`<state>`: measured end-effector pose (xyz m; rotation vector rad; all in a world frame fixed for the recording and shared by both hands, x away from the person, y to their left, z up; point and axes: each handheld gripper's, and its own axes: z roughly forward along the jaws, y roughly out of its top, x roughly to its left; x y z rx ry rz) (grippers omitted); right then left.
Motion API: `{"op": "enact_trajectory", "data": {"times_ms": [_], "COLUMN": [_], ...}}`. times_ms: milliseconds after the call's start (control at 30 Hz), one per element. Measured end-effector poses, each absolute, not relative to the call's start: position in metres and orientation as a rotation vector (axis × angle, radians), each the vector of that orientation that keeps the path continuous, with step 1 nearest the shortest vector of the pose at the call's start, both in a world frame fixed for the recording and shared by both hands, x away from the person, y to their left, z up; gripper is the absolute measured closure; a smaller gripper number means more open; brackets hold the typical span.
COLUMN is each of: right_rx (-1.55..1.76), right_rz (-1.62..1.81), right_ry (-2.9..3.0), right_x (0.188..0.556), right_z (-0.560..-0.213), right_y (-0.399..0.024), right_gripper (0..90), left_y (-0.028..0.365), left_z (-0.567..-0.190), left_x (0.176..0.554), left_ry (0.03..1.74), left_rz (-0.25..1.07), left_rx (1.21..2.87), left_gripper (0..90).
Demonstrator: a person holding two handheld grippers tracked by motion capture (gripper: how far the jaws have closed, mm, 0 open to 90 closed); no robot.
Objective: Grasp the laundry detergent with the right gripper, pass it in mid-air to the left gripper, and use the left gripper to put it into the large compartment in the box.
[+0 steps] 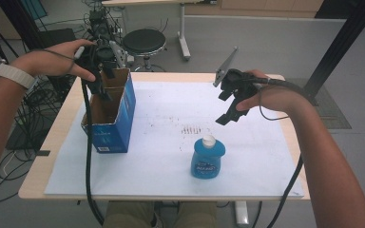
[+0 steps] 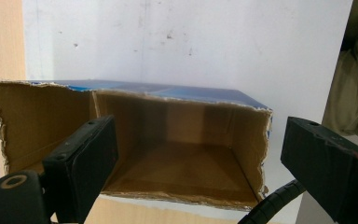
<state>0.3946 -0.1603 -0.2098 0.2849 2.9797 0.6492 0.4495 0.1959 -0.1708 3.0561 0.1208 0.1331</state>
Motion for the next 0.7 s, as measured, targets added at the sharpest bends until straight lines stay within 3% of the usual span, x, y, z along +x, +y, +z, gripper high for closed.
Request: {"op": "enact_trajectory", "data": {"times_ms": [700], "right_rx": [0.249], "right_rz": [0.678], "right_ry": [2.994], "right_x": [0.374], "right_z": [-0.209], "right_y": [-0.173], "right_gripper": [8.6], "left_y": [0.196], "left_z": [-0.171], "left_x": [0.447], "left_ry": [0.127], "left_rz": [0.147], "left_rx": [3.044], "left_gripper": [11.3]}}
